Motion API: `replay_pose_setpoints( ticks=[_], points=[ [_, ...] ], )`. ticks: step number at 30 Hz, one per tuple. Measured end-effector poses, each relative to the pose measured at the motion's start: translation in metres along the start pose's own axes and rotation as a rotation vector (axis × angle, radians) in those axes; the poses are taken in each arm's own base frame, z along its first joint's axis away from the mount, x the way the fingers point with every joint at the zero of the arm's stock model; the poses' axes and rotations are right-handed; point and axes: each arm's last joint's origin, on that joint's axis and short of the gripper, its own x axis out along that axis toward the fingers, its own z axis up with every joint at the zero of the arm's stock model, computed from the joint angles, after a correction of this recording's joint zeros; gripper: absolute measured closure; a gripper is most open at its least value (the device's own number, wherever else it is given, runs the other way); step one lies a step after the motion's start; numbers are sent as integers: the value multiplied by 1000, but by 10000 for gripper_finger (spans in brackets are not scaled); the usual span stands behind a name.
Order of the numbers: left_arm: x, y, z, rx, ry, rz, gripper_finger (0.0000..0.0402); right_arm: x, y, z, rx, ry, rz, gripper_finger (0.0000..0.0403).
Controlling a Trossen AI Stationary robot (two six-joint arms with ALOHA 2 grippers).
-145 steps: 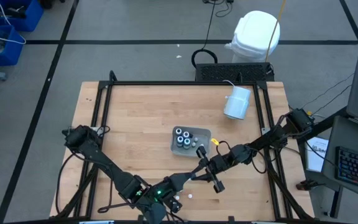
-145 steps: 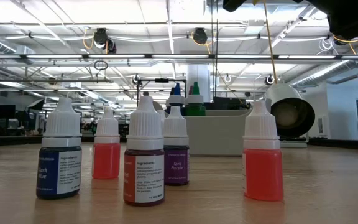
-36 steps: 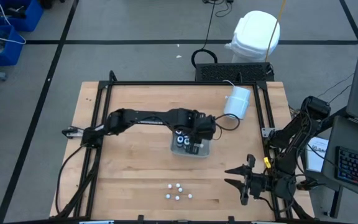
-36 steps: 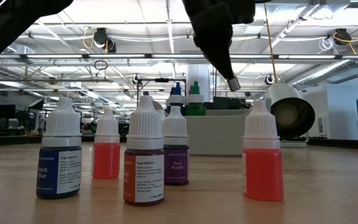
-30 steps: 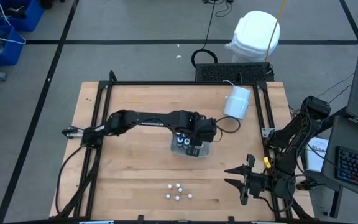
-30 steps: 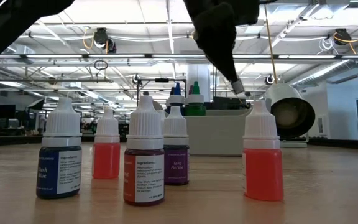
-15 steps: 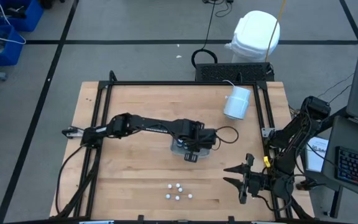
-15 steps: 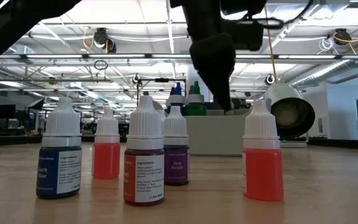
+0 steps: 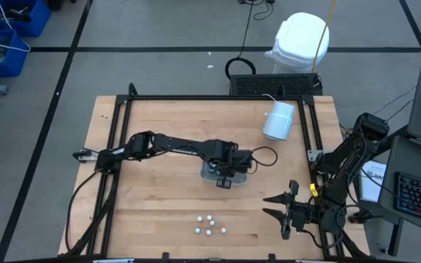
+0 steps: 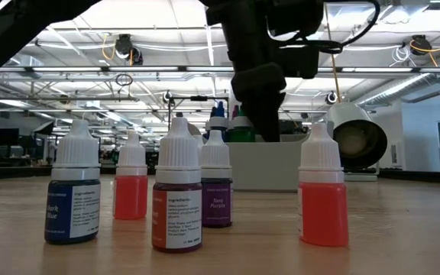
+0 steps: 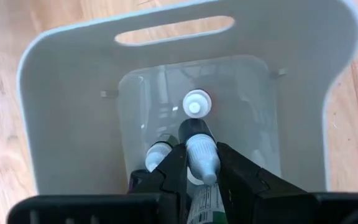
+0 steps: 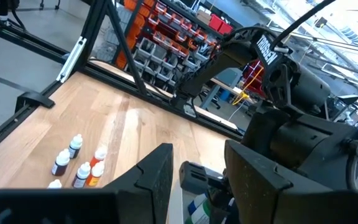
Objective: Pick & Place food coloring
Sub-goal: Put the small dark blue bottle into the gray bin, then put the small yellow bottle into the gray bin
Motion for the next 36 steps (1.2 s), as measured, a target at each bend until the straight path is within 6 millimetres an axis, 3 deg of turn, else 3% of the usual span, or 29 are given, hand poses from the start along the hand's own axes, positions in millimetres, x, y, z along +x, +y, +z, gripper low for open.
replay_pose_setpoints(
  ticks=[7, 17, 21, 26, 29, 31, 36],
  points=[
    [1, 0, 1, 22, -20, -43, 322, 0, 0, 0, -7, 0, 0, 268],
    [-2, 2, 8, 19, -77, -42, 229, 0, 0, 0, -7, 0, 0, 268],
    [-15, 2, 14, 22, -79, -36, 207, 0, 0, 0, -8, 0, 0, 268],
    [-69, -8, 23, 57, -103, -37, 198, 0, 0, 0, -19, 0, 0, 268],
    [-113, -19, 11, 81, -114, -27, 203, 0, 0, 0, -24, 0, 0, 268],
    [-153, -27, -1, 73, -129, -25, 210, 0, 0, 0, -23, 0, 0, 268],
    [-242, -42, -39, 10, -201, -17, 241, 0, 0, 0, -14, 0, 1, 268]
  ],
)
